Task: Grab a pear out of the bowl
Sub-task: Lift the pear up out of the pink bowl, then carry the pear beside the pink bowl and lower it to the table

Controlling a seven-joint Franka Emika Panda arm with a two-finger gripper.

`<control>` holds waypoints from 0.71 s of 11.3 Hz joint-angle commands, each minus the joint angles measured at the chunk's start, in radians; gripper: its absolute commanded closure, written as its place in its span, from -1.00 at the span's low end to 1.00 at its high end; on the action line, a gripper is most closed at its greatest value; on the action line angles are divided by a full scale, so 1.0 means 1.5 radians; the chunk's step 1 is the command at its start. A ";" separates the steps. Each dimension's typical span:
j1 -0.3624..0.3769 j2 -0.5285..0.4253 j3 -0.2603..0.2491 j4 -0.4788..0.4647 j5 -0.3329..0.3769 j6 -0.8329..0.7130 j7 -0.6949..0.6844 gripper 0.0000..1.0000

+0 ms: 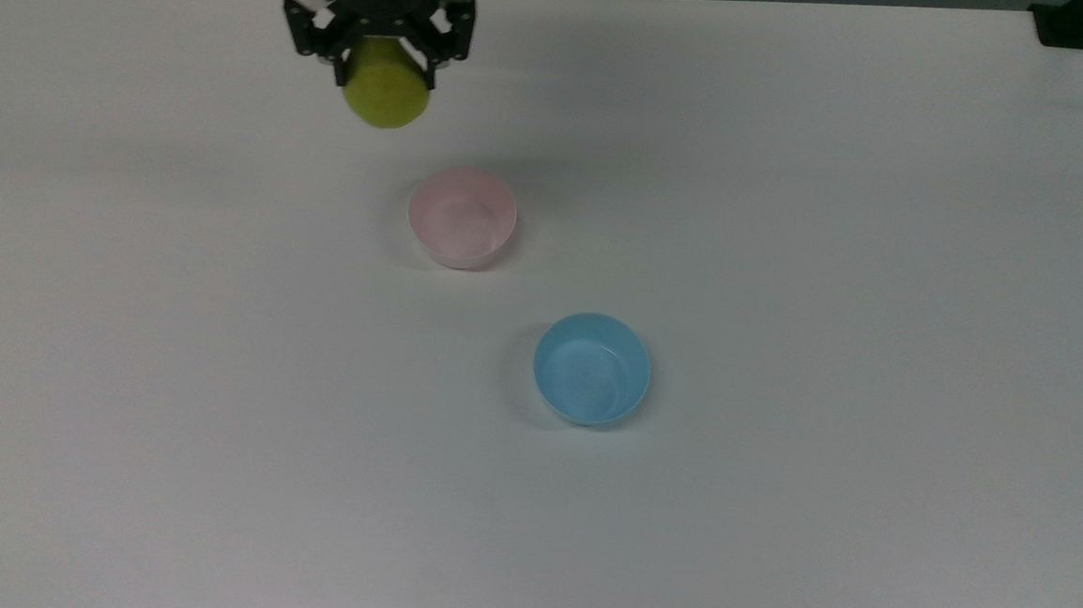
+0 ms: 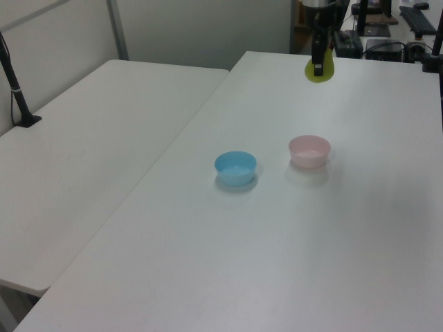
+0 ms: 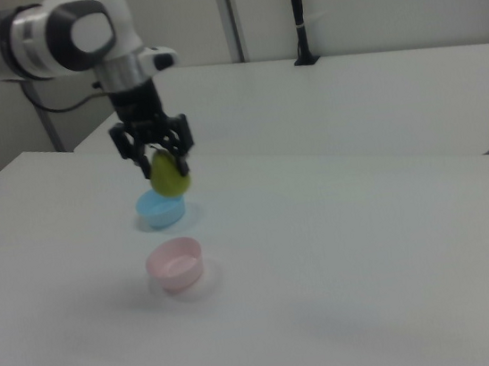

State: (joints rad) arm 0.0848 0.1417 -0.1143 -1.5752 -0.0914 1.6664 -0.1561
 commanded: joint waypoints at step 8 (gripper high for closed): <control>-0.099 0.221 -0.004 0.005 0.001 0.234 -0.035 0.23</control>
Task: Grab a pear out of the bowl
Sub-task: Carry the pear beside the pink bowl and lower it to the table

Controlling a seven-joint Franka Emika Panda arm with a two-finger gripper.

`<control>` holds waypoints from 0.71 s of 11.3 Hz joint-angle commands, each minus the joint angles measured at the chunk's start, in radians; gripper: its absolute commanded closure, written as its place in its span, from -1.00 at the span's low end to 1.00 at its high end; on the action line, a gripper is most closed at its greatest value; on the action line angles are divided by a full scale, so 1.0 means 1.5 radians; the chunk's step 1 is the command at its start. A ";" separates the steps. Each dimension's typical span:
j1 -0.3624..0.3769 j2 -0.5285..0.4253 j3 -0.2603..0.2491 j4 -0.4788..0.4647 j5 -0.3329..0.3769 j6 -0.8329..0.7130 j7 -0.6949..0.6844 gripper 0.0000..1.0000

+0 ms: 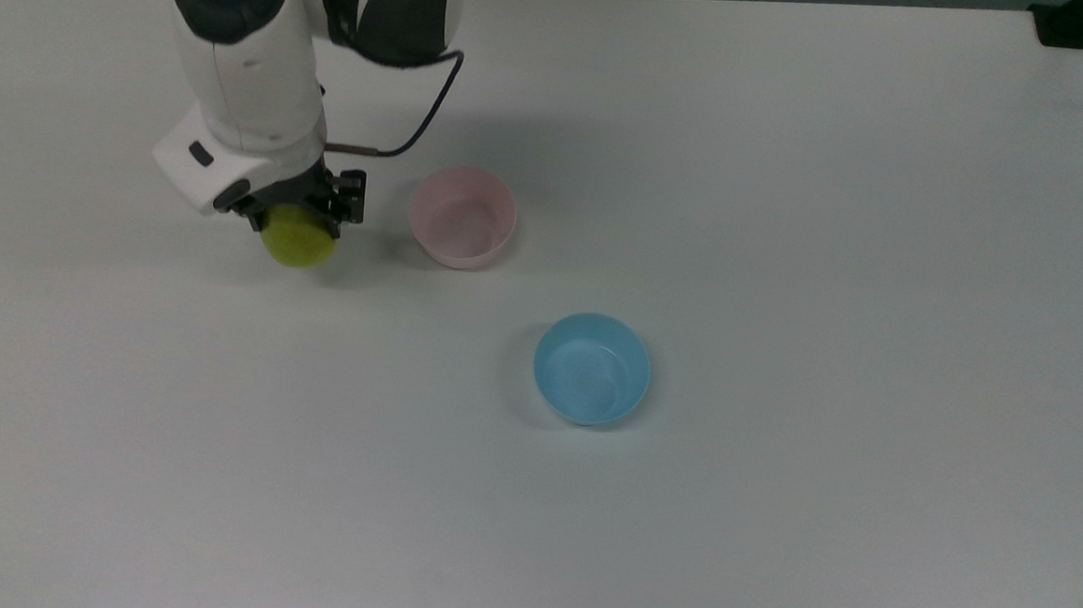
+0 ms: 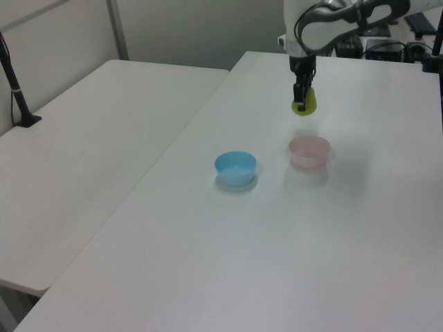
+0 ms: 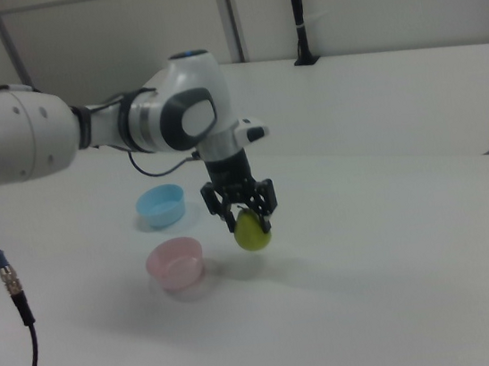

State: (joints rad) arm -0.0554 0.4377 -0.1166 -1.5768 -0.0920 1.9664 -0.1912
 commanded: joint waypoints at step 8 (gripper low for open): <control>-0.016 0.053 -0.002 0.004 -0.011 0.070 -0.008 -1.00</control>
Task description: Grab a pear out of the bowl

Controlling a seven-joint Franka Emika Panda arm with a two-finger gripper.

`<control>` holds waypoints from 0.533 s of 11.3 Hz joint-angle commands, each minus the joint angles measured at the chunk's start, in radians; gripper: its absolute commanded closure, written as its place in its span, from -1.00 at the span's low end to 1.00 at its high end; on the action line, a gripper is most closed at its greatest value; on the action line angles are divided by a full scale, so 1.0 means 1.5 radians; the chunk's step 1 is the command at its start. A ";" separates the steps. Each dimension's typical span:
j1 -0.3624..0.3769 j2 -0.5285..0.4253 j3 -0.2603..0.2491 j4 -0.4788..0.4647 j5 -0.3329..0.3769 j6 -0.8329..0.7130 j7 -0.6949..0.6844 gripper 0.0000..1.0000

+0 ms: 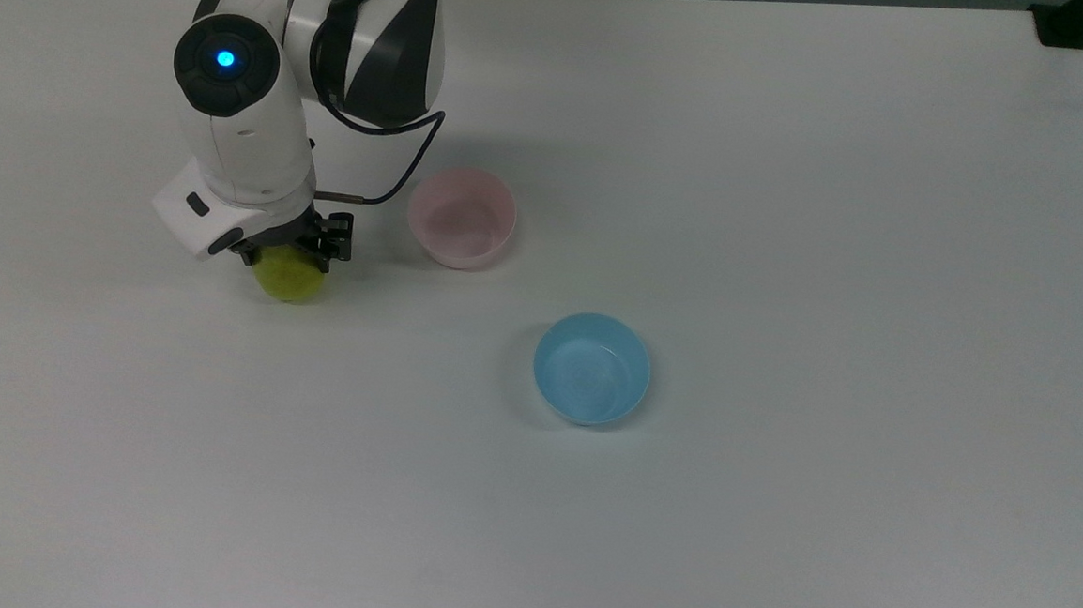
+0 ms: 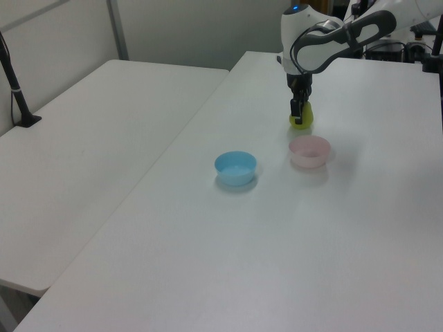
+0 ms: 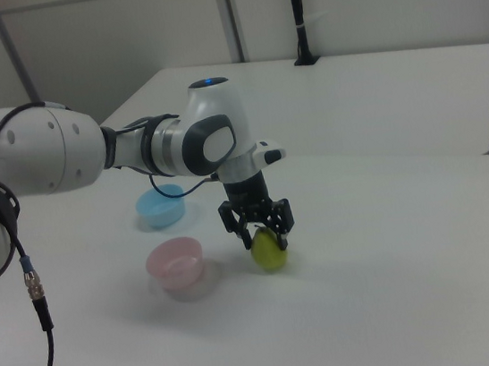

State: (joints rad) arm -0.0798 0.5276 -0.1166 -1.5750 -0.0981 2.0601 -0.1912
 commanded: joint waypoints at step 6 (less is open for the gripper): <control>0.076 -0.140 0.005 0.004 -0.007 -0.102 0.106 -1.00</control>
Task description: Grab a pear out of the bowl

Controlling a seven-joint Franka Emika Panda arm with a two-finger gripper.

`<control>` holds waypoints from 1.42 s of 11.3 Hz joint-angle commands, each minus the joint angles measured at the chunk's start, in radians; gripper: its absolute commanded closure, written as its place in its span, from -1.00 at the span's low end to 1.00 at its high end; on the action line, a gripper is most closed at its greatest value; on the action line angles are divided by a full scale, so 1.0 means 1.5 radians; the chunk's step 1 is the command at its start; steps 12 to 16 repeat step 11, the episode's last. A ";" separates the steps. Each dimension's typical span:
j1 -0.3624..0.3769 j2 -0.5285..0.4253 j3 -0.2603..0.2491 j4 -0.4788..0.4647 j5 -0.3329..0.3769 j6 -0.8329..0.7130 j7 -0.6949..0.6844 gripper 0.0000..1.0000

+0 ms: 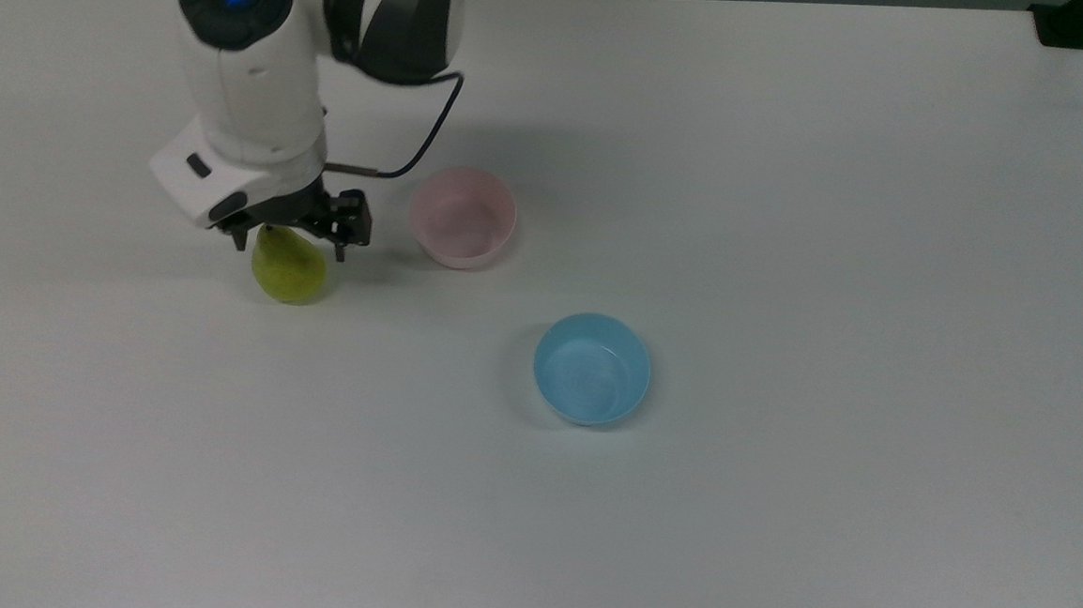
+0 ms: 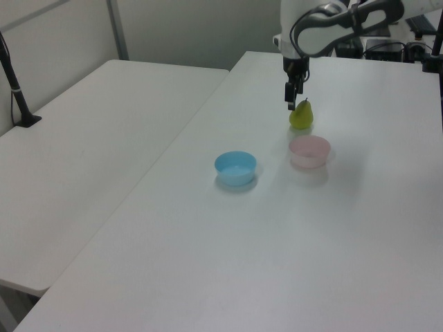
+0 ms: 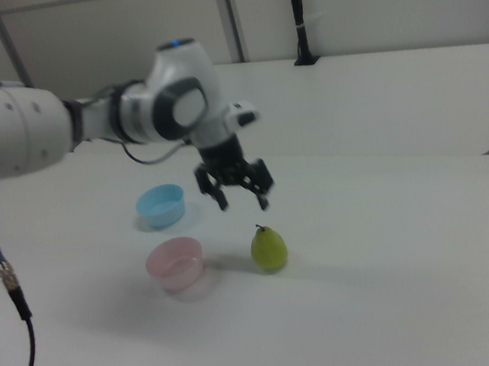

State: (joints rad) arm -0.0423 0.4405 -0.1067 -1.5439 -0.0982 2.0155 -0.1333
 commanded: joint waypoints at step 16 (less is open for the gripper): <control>0.129 -0.272 -0.005 -0.062 0.032 -0.232 0.128 -1.00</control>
